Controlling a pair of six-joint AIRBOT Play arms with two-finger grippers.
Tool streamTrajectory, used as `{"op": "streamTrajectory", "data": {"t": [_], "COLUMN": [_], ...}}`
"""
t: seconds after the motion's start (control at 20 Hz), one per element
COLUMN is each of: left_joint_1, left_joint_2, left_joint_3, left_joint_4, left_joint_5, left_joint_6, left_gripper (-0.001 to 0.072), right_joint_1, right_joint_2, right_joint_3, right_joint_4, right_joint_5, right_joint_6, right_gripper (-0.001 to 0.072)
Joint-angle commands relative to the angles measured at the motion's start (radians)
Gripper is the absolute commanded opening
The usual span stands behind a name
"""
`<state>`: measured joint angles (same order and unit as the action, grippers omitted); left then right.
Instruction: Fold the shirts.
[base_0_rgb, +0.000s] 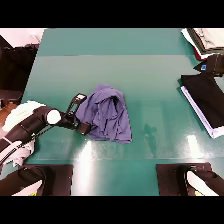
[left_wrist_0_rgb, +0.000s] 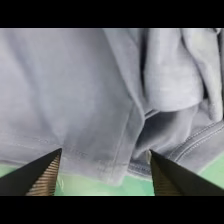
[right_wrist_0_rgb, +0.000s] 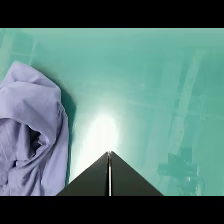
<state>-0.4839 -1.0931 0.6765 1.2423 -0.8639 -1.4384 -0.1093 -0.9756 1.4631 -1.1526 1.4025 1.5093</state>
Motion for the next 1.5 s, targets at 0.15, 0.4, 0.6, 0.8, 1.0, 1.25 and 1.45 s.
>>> {"op": "streamTrajectory", "data": {"t": [0.15, 0.4, 0.6, 0.8, 1.0, 1.25, 1.45], "left_joint_1": [-0.013, -0.012, -0.012, -0.012, -0.012, -0.012, -0.012], "left_joint_2": [-0.057, -0.030, 0.031, 0.032, 0.031, 0.031, 0.021], "left_joint_3": [0.021, 0.249, 0.364, 0.364, 0.364, 0.363, 0.363], "left_joint_4": [0.000, 0.105, 0.108, 0.104, 0.095, 0.088, 0.085], "left_joint_5": [-0.040, -0.295, -0.364, -0.349, -0.338, -0.322, -0.323], "left_joint_6": [-0.021, -0.003, 0.017, 0.016, 0.013, 0.004, -0.003], "left_gripper": [0.0060, 0.0027, 0.0027, 0.0027, 0.0027, 0.0027, 0.0027], "right_joint_1": [-0.001, -0.001, 0.002, 0.029, 0.251, 0.599, 0.734], "right_joint_2": [0.000, 0.000, 0.000, 0.000, 0.000, -0.104, -0.254], "right_joint_3": [0.000, 0.000, -0.036, -0.305, -0.660, -0.824, -0.789], "right_joint_4": [0.000, 0.000, 0.019, 0.165, 0.246, 0.264, 0.385], "right_joint_5": [0.034, 0.061, 0.097, 0.096, -0.200, -0.510, -0.601], "right_joint_6": [0.000, 0.000, 0.000, 0.000, 0.000, 0.065, 0.026], "right_gripper": [0.0014, 0.0014, 0.0015, 0.0535, 0.0531, 0.0529, 0.0529]}}
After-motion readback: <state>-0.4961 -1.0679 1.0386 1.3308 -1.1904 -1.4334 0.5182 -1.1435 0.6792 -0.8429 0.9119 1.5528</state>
